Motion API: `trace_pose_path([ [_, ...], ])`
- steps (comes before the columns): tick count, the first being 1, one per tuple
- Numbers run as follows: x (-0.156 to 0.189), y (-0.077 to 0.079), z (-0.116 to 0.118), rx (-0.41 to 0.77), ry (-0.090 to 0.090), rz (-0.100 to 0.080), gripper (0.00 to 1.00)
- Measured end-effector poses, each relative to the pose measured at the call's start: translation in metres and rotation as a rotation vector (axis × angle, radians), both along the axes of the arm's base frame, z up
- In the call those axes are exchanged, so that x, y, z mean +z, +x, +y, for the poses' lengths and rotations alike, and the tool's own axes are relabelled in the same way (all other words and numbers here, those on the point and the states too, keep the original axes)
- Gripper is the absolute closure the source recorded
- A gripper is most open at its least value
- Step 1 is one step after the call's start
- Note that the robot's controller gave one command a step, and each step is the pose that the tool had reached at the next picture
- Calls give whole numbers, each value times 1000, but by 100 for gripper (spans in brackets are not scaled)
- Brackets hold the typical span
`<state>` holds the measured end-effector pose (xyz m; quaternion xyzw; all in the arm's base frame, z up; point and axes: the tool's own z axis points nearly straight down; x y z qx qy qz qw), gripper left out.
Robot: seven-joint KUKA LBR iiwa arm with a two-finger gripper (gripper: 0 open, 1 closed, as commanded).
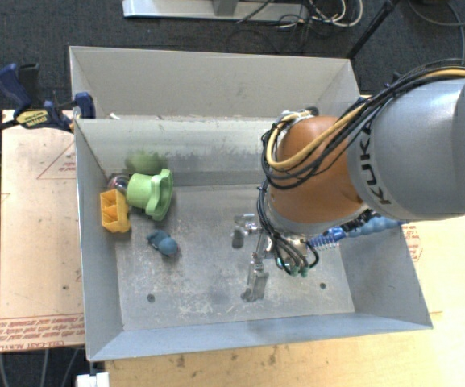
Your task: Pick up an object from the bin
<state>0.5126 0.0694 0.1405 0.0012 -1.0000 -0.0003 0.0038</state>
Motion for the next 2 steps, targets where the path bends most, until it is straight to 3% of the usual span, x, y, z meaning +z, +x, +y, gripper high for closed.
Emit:
trace_pose_path([
  [1,-32,13,97,65,5,-8,0],
  [2,-72,59,118,19,3,-15,0],
])
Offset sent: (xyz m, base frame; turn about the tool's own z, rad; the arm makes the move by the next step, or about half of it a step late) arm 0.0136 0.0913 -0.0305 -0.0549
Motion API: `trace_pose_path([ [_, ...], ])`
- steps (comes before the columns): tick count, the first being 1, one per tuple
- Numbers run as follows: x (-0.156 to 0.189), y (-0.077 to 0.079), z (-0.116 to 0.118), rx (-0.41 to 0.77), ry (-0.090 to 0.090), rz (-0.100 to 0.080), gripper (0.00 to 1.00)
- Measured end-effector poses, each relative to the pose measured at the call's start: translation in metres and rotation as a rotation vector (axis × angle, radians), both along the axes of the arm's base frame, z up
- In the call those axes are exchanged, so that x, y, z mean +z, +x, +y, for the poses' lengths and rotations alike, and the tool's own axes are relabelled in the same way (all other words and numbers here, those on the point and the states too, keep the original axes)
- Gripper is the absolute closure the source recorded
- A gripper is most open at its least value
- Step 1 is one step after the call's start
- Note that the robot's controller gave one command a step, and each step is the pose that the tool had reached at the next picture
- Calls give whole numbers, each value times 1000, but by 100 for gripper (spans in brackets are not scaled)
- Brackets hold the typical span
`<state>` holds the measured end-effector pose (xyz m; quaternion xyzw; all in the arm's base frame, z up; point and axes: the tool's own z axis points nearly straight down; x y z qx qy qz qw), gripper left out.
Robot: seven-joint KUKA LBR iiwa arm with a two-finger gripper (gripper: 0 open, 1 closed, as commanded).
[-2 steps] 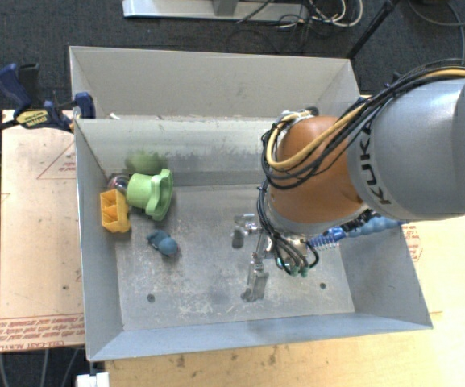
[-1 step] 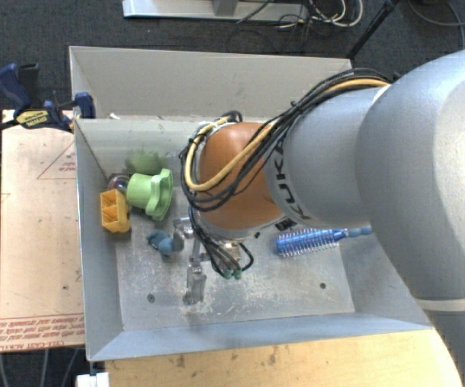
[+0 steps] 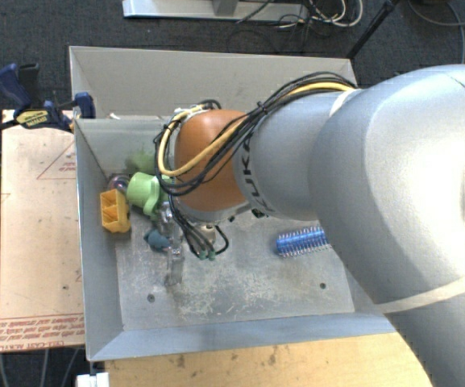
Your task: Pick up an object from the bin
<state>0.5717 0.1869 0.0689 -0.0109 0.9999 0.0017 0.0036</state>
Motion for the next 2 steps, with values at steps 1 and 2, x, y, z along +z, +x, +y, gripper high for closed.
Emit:
trace_pose_path([
  [1,3,-1,-1,-2,-1,4,100],
  [2,2,-46,38,315,-2,3,100],
])
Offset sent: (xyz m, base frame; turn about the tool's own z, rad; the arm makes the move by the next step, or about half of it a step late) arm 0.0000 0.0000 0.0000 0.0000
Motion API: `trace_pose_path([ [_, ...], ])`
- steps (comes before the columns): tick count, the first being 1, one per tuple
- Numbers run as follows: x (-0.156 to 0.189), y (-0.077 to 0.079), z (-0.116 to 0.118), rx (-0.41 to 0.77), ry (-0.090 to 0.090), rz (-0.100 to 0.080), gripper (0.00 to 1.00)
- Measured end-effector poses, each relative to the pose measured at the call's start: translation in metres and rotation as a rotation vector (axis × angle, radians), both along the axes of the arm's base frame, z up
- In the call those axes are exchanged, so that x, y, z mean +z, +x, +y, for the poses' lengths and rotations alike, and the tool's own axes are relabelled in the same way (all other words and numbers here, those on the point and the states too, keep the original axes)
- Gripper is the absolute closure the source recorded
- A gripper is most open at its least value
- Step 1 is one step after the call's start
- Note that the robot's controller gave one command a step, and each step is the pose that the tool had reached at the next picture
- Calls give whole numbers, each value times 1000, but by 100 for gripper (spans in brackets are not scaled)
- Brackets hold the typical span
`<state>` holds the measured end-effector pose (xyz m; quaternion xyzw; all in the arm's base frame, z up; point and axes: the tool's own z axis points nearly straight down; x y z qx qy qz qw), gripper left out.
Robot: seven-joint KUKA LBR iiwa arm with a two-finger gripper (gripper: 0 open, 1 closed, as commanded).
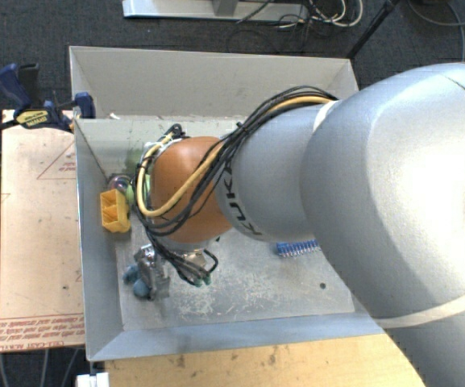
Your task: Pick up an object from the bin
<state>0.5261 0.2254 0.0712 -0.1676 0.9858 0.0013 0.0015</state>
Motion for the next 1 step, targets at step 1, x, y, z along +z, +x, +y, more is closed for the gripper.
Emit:
trace_pose_path([
  [1,154,13,5,19,2,-9,100],
])
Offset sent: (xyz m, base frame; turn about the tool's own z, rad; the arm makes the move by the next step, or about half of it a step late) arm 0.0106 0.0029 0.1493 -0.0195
